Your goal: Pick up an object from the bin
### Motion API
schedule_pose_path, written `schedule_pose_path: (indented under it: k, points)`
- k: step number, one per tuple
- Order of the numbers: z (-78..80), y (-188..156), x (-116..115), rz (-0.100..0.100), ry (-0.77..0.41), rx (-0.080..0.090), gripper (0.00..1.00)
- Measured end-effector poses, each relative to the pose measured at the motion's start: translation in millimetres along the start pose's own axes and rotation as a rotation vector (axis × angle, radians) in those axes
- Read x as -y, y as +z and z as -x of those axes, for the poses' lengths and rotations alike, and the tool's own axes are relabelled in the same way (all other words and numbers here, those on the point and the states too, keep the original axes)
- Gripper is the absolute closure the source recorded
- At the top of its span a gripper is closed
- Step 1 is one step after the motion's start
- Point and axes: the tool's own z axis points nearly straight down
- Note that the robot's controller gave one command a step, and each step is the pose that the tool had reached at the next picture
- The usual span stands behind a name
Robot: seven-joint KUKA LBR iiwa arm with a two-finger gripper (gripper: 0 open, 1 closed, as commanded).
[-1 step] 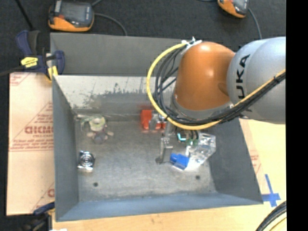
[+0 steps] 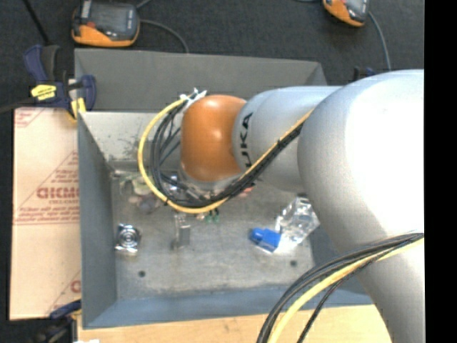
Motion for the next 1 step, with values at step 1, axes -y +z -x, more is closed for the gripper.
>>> schedule_pose_path:
  k: [1]
  points:
    - [57.6,-35.8,-63.3,0.001,-0.457,0.007,0.00]
